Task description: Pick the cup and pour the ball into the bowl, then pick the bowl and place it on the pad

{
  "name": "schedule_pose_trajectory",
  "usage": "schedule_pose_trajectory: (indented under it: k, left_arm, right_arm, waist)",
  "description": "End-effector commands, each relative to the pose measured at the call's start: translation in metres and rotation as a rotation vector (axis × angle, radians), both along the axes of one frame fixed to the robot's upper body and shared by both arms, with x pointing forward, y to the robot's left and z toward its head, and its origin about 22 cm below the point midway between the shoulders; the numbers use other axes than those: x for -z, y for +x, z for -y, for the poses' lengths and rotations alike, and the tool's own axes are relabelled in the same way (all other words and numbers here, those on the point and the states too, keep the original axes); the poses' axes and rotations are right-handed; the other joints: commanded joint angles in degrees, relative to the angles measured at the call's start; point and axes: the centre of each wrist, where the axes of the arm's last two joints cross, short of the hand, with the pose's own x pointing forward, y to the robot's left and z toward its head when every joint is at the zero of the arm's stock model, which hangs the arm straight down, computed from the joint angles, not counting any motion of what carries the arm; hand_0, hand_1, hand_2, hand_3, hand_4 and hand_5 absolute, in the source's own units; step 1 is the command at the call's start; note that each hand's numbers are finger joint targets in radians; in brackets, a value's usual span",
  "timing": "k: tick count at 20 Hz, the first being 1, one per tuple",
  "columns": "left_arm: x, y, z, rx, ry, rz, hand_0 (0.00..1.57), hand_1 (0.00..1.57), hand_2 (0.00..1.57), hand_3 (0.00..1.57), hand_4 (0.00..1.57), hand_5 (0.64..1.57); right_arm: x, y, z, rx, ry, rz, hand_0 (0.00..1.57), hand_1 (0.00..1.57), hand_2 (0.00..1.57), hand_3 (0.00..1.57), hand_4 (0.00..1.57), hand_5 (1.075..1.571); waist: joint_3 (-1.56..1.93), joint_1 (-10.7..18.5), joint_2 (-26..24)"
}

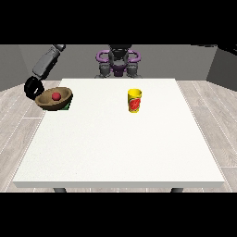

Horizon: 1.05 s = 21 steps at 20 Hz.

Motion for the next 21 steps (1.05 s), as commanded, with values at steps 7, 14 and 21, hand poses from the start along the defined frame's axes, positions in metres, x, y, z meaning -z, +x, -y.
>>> schedule_pose_trajectory:
  k: [7, 14, 21]
  left_arm:
    - [-0.001, -0.004, -0.018, -0.07, -0.004, -0.083, 0.0, 0.0, 0.0, 0.0, 0.66, 1.541]
    - [-0.011, -0.001, -0.009, 0.039, -0.019, -0.055, 0.0, 0.0, 0.0, 0.0, 0.76, 1.544]
    - [0.072, 0.03, 0.039, 0.061, -0.1, -0.338, 0.0, 0.0, 0.0, 0.0, 0.98, 1.57]
  right_arm:
    - [-0.027, -0.003, 0.02, 0.103, 0.135, -0.095, 1.57, 1.57, 1.57, 1.37, 0.62, 1.562]
    - [-0.017, -0.001, 0.014, 0.142, 0.08, -0.134, 0.0, 0.0, 0.0, 0.0, 0.0, 1.485]
    - [-0.071, 0.043, -0.014, -0.064, 0.079, -0.112, 0.0, 0.0, 0.0, 0.0, 0.7, 1.219]
  waist:
    - [-0.01, -2.33, -5.11]
    - [0.07, 0.65, -4.75]
    - [-0.29, -4.09, -24.53]
